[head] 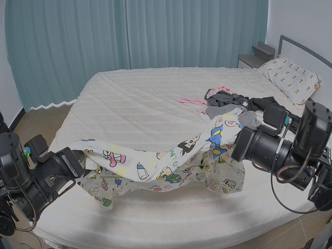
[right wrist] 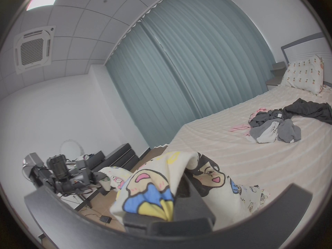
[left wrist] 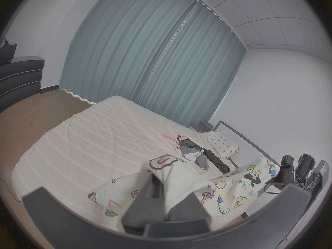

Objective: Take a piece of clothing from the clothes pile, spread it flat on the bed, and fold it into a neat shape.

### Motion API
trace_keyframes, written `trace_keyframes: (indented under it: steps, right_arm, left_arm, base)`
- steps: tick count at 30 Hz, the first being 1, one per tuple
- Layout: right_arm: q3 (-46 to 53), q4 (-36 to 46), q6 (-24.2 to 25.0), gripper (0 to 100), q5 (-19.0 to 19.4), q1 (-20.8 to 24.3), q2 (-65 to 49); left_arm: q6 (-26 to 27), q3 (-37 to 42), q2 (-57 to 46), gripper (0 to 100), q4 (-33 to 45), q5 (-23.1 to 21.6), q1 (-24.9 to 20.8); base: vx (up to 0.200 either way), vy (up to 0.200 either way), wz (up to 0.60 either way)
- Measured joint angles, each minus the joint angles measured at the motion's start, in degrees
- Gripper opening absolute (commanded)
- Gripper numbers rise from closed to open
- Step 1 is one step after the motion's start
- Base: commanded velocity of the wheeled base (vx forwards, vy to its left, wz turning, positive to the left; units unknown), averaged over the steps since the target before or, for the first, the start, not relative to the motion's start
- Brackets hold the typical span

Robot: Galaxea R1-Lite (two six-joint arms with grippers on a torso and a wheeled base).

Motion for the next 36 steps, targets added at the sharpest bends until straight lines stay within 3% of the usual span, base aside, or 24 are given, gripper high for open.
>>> trace_keyframes:
  steps: [10,22,29,36]
  right_arm:
    - [1.6,1.9,-0.5,0,0.7,3.5,-9.2]
    - [1.5,10.3,-0.2,0,2.8,5.1,-19.3]
    - [1.6,10.8,0.2,0,5.1,1.1,-18.8]
    - [1.8,10.7,0.2,0,6.7,-3.2,-12.8]
  left_arm:
    - [2.0,1.2,-7.1,0,0.4,0.1,-0.8]
    - [3.1,2.1,-15.1,0,6.0,-0.5,-1.0]
    - [2.9,2.6,-16.0,0,12.4,-1.4,-1.5]
    - [1.8,3.0,-13.0,0,13.8,-3.4,-1.7]
  base:
    - [-0.2,0.0,0.0]
    - [0.0,0.0,0.0]
    - [0.0,0.0,0.0]
    - [0.0,0.0,0.0]
